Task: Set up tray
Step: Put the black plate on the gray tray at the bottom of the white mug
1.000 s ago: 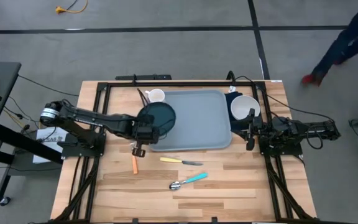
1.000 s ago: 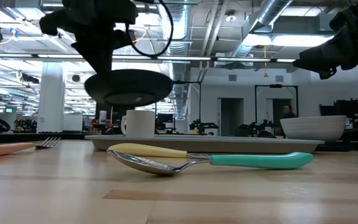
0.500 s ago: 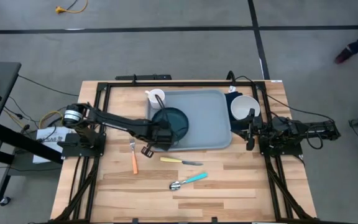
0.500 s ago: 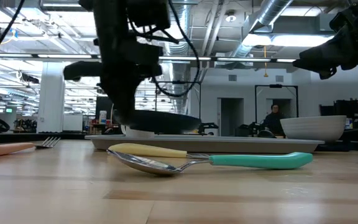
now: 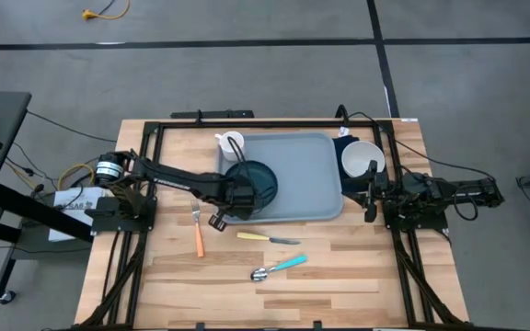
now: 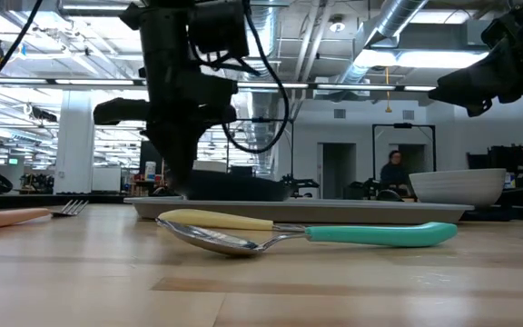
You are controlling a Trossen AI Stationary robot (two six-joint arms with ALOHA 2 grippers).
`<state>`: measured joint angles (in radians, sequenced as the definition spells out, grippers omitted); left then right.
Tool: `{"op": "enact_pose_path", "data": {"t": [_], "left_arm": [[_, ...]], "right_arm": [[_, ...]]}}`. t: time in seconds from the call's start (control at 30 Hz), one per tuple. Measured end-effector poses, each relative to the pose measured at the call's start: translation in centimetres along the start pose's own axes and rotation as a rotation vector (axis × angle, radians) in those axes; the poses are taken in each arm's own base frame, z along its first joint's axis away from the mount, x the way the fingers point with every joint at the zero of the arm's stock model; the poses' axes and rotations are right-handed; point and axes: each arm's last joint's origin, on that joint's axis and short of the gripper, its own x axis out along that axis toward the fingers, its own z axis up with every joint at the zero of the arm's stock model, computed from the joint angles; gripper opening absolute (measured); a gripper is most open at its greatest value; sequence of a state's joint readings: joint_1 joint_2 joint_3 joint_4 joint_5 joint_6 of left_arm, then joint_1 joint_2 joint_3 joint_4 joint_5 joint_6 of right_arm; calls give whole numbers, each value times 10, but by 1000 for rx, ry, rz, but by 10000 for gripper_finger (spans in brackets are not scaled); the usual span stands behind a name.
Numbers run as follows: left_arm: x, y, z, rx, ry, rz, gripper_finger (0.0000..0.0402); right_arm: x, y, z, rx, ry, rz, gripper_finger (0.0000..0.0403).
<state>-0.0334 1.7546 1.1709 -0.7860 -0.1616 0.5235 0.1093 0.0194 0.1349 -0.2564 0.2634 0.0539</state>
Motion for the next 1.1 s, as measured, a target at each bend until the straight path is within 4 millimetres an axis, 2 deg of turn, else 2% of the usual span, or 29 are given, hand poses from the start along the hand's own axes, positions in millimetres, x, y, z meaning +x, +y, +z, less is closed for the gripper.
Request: {"op": "enact_pose_path", "data": {"t": [0.13,0.53,0.93,1.1], "left_arm": [[6,-2,-2,-3,-9,6,0],[8,-3,-3,-40,-10,-3,9],[8,-3,-3,-78,-3,10,119],[4,-3,-4,-87,1,8,149]], "right_arm": [[0,0,0,0,0,0,178],[0,0,0,0,-1,0,178],[0,0,0,1,-2,0,178],[0,0,1,0,-6,0,178]]}}
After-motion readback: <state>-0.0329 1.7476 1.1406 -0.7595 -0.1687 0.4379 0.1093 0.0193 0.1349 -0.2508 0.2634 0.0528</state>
